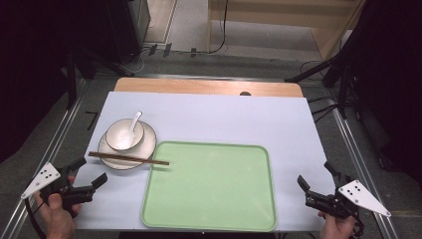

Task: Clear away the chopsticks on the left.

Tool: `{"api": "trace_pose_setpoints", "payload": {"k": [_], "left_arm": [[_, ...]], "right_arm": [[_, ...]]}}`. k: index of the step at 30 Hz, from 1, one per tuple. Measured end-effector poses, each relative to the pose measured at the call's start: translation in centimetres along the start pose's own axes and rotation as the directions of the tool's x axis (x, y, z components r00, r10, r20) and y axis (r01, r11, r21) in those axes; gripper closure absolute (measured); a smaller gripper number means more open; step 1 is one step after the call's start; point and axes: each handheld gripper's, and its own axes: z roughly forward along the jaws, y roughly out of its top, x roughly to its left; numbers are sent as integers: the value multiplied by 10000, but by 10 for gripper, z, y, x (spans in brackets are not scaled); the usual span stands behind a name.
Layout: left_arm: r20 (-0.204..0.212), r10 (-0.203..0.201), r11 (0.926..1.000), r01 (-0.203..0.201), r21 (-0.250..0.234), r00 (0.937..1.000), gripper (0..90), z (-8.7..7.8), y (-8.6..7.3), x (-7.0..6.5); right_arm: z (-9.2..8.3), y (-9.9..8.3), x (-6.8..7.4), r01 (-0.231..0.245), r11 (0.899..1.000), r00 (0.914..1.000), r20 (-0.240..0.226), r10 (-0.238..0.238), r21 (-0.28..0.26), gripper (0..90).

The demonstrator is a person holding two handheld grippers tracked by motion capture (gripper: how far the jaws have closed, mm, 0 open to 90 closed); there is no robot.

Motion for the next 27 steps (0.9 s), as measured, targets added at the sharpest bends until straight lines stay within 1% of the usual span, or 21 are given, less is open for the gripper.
{"api": "trace_pose_setpoints", "payload": {"k": [1, 2, 3, 4, 5, 6, 7, 8, 9, 10, 11, 12, 13, 14, 15, 17, 19, 22, 24, 26, 27], "left_arm": [[-45, -101, 9999, 101, 39, 9999, 59, 1, 2, -2], [0, -185, 9998, 185, 27, 9998, 141, 1, 3, -5], [241, -145, 9999, 143, 70, 9996, 141, 2, 5, -8], [334, -102, 9998, 96, 180, 9994, 251, 4, 6, -12], [256, -74, 9996, 66, 277, 9996, 251, 6, 8, -17], [149, -15, 9992, 9, 411, 9999, 476, 8, 9, -21], [78, -24, 9983, 19, 590, 10000, 476, 11, 10, -25], [66, -77, 9973, 72, 730, 9999, 555, 14, 11, -29], [25, -74, 9956, 71, 932, 10000, 626, 18, 11, -32], [14, 5, 9932, -7, 1166, 10000, 763, 23, 11, -34], [37, 35, 9906, -40, 1369, 10000, 763, 28, 11, -37], [113, 72, 9875, -89, 1575, 9999, 824, 33, 11, -39], [40, 183, 9828, -188, 1838, 9998, 883, 38, 11, -41], [72, 224, 9789, -234, 2029, 9997, 900, 43, 12, -43], [124, 257, 9762, -278, 2153, 9996, 900, 48, 12, -45], [177, 340, 9674, -374, 2503, 9993, 900, 58, 12, -48], [112, 394, 9608, -409, 2742, 9992, 900, 68, 11, -50], [-24, 452, 9532, -424, 2993, 9990, 900, 81, 10, -52], [-79, 476, 9507, -429, 3072, 9988, 900, 87, 10, -53], [-140, 618, 9451, -540, 3223, 9980, 900, 93, 10, -54], [-154, 660, 9444, -575, 3238, 9977, 900, 96, 10, -55]], "right_arm": [[1, 0, 0, 54, 10000, 10000, -32, -54, -17, 38], [2, 0, 1, 16, 10000, 10000, -41, -16, 20, 38], [2, 0, 1, 16, 10000, 10000, -41, -16, 20, 38], [4, 0, 1, 21, 10000, 10000, -13, -21, 9, 38], [4, 0, 1, 21, 10000, 10000, -13, -21, 9, 38], [4, 0, 1, 27, 10000, 10000, -54, -27, 22, 38], [5, 0, 2, 25, 10000, 10000, -55, -25, 14, 38], [5, 0, 2, 50, 10000, 10000, -24, -50, 28, 38], [6, 0, 2, 31, 10000, 10000, -20, -31, 63, 38], [6, 0, 2, 58, 9999, 10000, 4, -58, 97, 38], [6, 0, 2, 58, 9999, 10000, 4, -58, 97, 38], [6, 0, 2, 37, 9999, 10000, 25, -37, 112, 38], [6, 0, 2, 16, 9999, 10000, 39, -17, 128, 38], [6, -1, 2, -38, 9999, 10000, 58, 37, 125, 38], [6, -1, 2, -38, 9999, 10000, 58, 37, 125, 38], [6, -1, 2, -66, 9999, 10000, 71, 65, 136, 38], [6, -1, 2, -35, 9999, 10000, 67, 34, 154, 38], [7, -1, 3, -19, 9998, 10000, 55, 18, 178, 38], [8, -2, 4, -9, 9998, 10000, 37, 8, 198, 38], [8, -2, 4, 9, 9997, 10000, 13, -10, 234, 38], [8, -2, 4, -8, 9997, 10000, 6, 8, 243, 38]]}}
